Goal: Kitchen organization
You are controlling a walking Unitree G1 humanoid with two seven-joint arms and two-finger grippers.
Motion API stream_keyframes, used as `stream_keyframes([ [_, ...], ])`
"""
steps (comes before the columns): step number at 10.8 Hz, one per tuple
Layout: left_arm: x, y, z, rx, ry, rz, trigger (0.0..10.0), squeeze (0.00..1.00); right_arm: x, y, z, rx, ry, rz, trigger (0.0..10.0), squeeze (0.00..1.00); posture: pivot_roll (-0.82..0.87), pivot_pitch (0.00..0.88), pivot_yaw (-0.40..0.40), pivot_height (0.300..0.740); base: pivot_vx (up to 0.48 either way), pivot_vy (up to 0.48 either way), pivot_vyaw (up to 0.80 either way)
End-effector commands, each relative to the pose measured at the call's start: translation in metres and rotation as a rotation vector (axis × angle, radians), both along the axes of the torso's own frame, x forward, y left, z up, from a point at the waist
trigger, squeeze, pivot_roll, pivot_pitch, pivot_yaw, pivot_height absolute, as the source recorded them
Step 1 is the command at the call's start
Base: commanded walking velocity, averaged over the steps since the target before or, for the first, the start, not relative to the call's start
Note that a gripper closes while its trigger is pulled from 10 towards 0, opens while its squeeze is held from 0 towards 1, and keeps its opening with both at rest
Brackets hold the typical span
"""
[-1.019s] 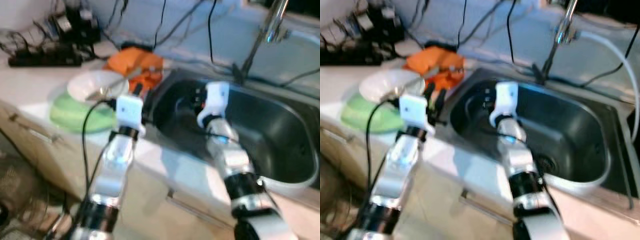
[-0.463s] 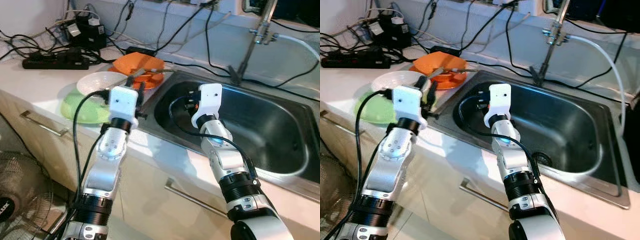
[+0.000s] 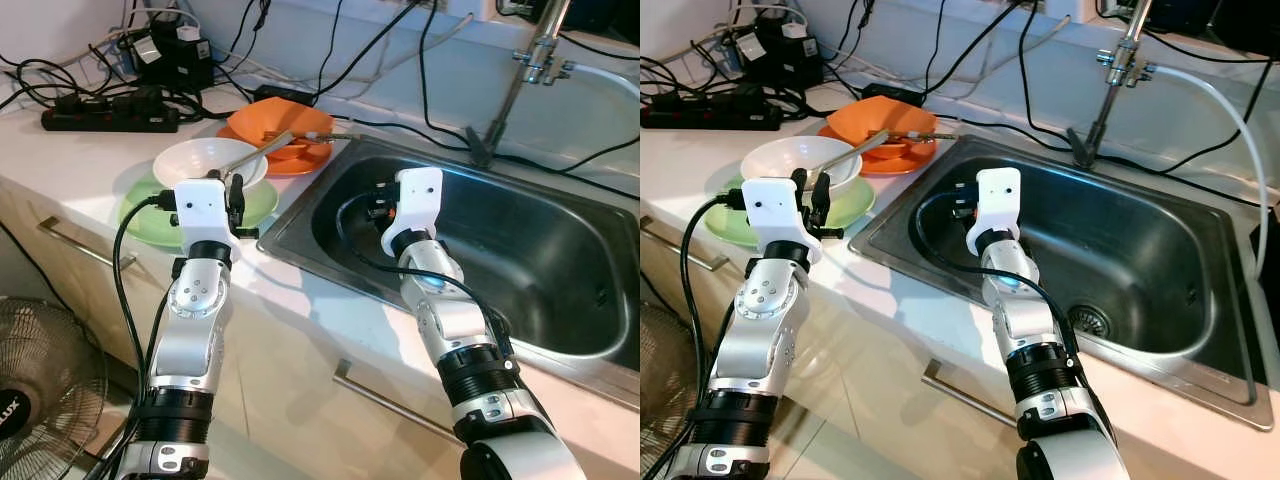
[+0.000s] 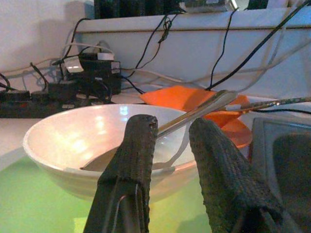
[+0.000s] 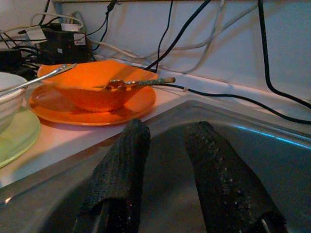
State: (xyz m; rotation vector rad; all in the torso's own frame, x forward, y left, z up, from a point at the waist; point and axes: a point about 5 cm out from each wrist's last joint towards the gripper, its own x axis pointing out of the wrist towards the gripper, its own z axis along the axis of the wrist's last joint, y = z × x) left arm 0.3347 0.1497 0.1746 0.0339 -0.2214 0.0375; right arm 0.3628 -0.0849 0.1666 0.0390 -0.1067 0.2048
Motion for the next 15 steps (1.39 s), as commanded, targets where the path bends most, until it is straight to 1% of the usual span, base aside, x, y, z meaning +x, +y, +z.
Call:
stream_keyframes([
  [1,0.004,0.001,0.002,-0.008,0.005,0.013,10.0,0.00,0.000,-0.002,-0.001,0.004,-0.001,-0.004,10.0,0.00,0.22,0.000,-0.044,0.740,0.000,0.000,0.00],
  [4,0.009,0.005,-0.001,-0.102,0.035,0.015,10.0,0.00,0.001,-0.001,0.000,0.003,-0.002,-0.001,10.0,0.00,0.22,0.000,-0.043,0.740,0.000,0.000,0.00],
  [5,0.008,0.009,0.000,-0.109,0.033,0.032,10.0,0.00,0.001,0.000,0.000,0.003,-0.002,0.001,10.0,0.00,0.22,0.000,-0.045,0.740,0.000,0.000,0.00],
  [6,0.006,0.016,0.001,-0.107,0.025,0.062,10.0,0.00,0.002,0.000,0.000,0.003,0.000,0.002,10.0,0.00,0.23,0.000,-0.050,0.740,0.000,0.000,0.00],
  [7,0.004,0.024,0.002,-0.124,0.019,0.090,10.0,0.00,0.002,0.000,0.000,0.003,0.001,0.003,10.0,0.00,0.24,0.000,-0.053,0.740,0.000,0.000,0.00],
  [8,-0.001,0.036,0.003,-0.102,0.015,0.130,10.0,0.00,0.001,0.000,-0.001,0.005,0.005,0.003,10.0,0.00,0.24,0.000,-0.053,0.740,0.000,0.000,0.00],
  [10,-0.008,0.053,0.010,-0.080,-0.009,0.192,10.0,0.00,0.002,0.000,-0.001,0.007,0.007,0.000,10.0,0.00,0.24,0.010,-0.056,0.740,0.000,0.000,0.00],
  [11,-0.010,0.057,0.012,-0.074,-0.016,0.207,10.0,0.00,0.002,0.000,-0.001,0.007,0.007,0.000,10.0,0.00,0.25,0.009,-0.058,0.740,0.000,0.000,0.00],
  [12,-0.015,0.070,0.022,-0.045,-0.044,0.252,10.0,0.00,0.002,0.000,-0.001,0.007,0.010,0.002,10.0,0.00,0.26,0.013,-0.064,0.740,0.000,0.000,0.00],
  [13,-0.013,0.061,0.030,-0.036,-0.072,0.201,10.0,0.00,0.003,0.001,-0.002,0.007,0.012,0.005,10.0,0.00,0.26,0.013,-0.066,0.740,0.000,0.000,0.00],
  [14,-0.008,0.038,0.035,-0.055,-0.088,0.096,10.0,0.00,0.003,0.003,-0.001,0.006,0.012,0.009,10.0,0.00,0.26,0.012,-0.065,0.740,0.000,0.000,0.00],
  [15,-0.004,0.015,0.028,-0.076,-0.058,-0.006,10.0,0.00,0.004,0.003,0.000,0.008,0.010,0.010,10.0,0.00,0.24,0.008,-0.063,0.740,0.000,0.000,0.00],
])
